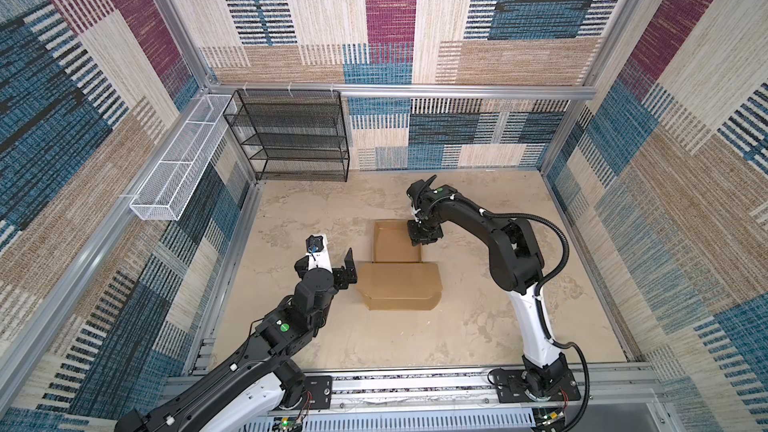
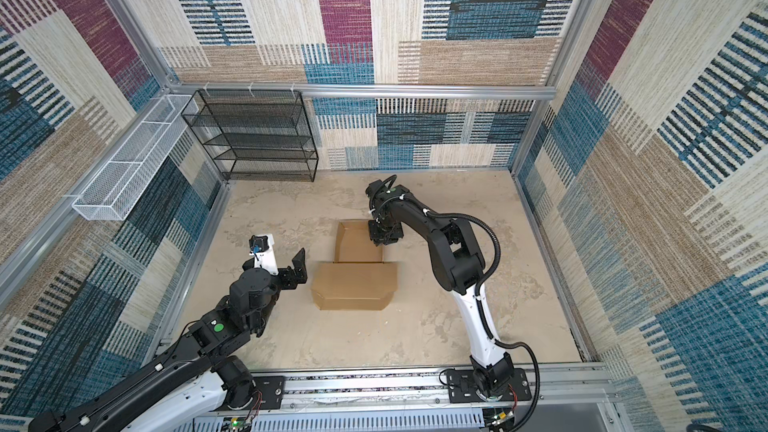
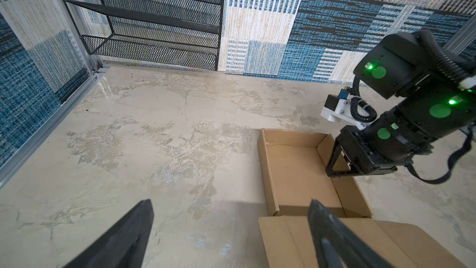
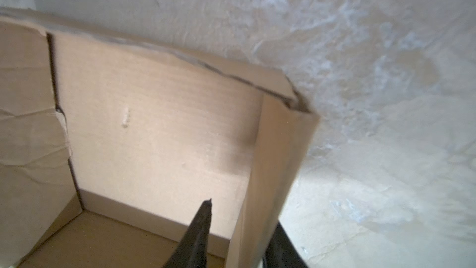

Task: Fold the paper box

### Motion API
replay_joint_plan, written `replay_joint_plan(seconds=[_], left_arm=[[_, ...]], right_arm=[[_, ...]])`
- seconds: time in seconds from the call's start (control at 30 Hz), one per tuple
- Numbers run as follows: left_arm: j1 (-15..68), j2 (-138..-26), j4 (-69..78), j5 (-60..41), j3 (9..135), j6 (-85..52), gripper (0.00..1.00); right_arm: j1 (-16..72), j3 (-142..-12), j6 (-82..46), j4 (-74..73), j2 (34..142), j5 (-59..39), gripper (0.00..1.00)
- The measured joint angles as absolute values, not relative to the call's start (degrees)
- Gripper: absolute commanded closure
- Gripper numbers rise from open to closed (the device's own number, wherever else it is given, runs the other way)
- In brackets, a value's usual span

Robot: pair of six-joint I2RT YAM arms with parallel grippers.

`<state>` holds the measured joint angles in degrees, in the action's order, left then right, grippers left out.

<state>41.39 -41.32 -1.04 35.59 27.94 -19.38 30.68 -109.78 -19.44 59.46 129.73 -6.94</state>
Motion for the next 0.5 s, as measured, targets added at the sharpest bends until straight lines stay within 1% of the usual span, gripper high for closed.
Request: replay_joint_plan(seconds=[0.13, 0.2, 0.37, 0.5], left_arm=[[41.39, -41.67, -0.93, 35.29, 27.94, -19.38, 0.03], [41.39, -41.76, -0.91, 35.03, 28.01, -19.38, 0.01], [41.36, -42.09, -2.15, 33.95, 30.39, -19.27, 0.01], [41.30, -41.71, -4.58, 32.64, 32.71, -18.37, 0.01]], right_arm=[[30.68, -110.67, -19.49, 59.42, 129.25, -6.20, 0.52], [30.68, -111.20, -19.66, 59.37, 128.97, -5.82, 0.51], [30.61, -112.51, -19.68, 59.27, 128.29, -5.50, 0.47], [30.35, -113.01, -19.66, 59.11, 127.22, -5.43, 0.46]])
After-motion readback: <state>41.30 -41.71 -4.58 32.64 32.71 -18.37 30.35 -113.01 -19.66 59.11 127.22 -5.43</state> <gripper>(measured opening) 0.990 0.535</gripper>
